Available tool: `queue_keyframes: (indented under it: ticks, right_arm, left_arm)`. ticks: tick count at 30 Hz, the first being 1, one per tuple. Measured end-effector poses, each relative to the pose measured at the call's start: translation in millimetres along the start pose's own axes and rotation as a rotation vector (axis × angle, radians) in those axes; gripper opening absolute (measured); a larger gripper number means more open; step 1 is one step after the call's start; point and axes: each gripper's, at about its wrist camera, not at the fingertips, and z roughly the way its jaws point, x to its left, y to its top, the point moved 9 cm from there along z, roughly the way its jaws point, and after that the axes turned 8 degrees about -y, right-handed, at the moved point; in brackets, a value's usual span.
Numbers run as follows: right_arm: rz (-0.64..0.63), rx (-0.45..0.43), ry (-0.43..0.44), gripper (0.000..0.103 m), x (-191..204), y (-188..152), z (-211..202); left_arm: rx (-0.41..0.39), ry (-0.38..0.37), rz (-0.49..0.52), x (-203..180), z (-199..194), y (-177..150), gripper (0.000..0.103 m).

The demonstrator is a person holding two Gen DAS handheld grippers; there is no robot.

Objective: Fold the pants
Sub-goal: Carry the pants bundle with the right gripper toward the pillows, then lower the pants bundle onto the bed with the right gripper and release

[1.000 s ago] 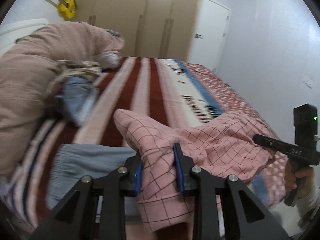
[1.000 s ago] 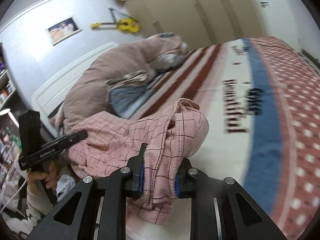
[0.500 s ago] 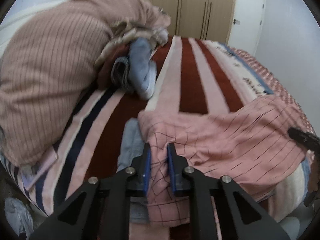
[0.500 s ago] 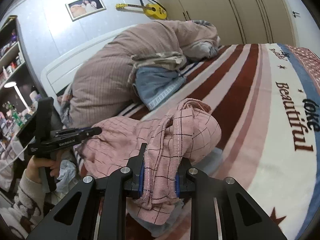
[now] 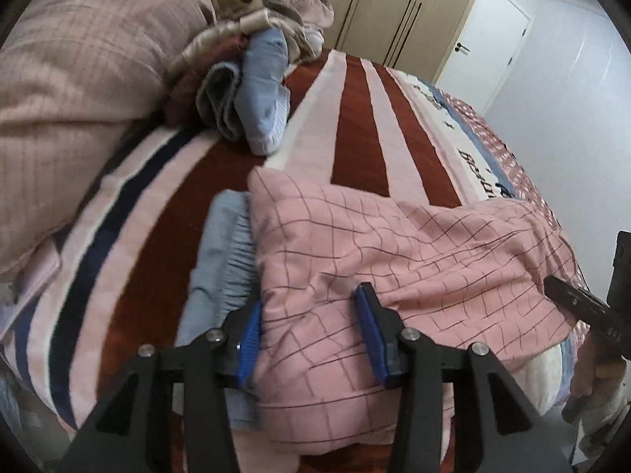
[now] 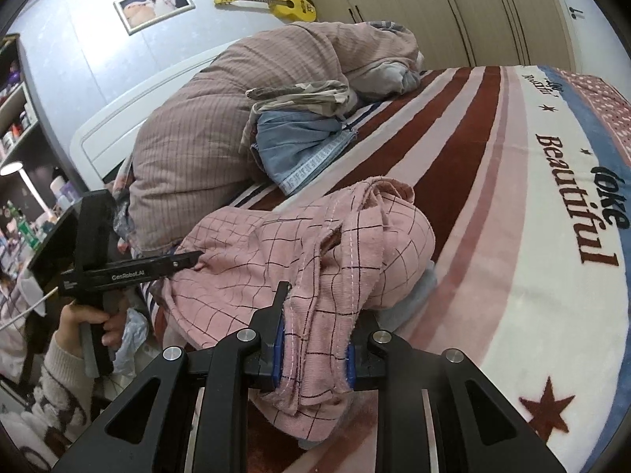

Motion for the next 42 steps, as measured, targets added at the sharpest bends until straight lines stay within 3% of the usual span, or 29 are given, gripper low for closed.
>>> queue_keyframes:
  ticks: [2,4,7,13,17,20,22,26,30,33,35,40,42]
  right_arm:
    - [-0.005,0.005,0.0,0.017,-0.3,-1.6,-0.8]
    - [-0.006,0.004,0.002,0.017,0.7,-0.8,-1.8]
    - [-0.011,-0.019,0.024,0.017,7.9,6.6,-5.8]
    - [-0.089,-0.077,0.062,0.017,41.6,29.7,-12.8]
    - [-0.1,-0.034,0.026,0.018,41.7,11.7,1.6]
    - [-0.074,-0.003,-0.002,0.024,26.2,-4.8,9.2]
    - [-0.05,0.011,0.007,0.03,19.5,-10.2,9.2]
    - [-0.039,0.02,0.016,0.033,17.9,-8.6,3.8]
    - [-0.058,0.021,0.028,0.044,19.9,-8.0,-11.3]
    - [-0.085,-0.001,0.032,0.05,19.4,-8.0,-28.7]
    - [-0.093,-0.023,0.02,0.054,14.3,-10.9,-45.6]
    - [-0.068,-0.058,-0.041,0.061,-12.0,-24.4,-90.9]
    - [-0.052,-0.084,-0.081,0.066,-26.8,-28.2,-114.2]
  left_arm:
    - [-0.004,0.008,-0.001,-2.8,2.2,0.3,0.037]
    - [-0.026,0.027,0.01,-6.6,-1.8,3.2,0.017]
    - [-0.079,0.076,0.071,-13.4,-18.5,16.0,0.011]
    - [-0.099,0.195,0.151,-3.2,-31.9,37.7,0.008]
    - [-0.054,0.207,0.121,15.9,-16.4,26.3,0.009]
    - [-0.064,0.222,0.128,17.3,-14.7,19.2,0.022]
    - [-0.076,0.262,0.135,17.2,-20.6,19.4,0.038]
    - [-0.094,0.282,0.136,8.6,-33.1,18.8,0.044]
    - [-0.155,0.321,0.174,-15.0,-56.7,24.8,0.054]
    - [-0.209,0.325,0.2,-44.7,-74.3,30.9,0.064]
    - [-0.243,0.31,0.216,-71.0,-82.5,31.5,0.065]
    - [-0.355,0.214,0.268,-155.6,-96.1,33.2,0.081]
    - [-0.406,0.187,0.295,-193.3,-99.3,34.2,0.084]
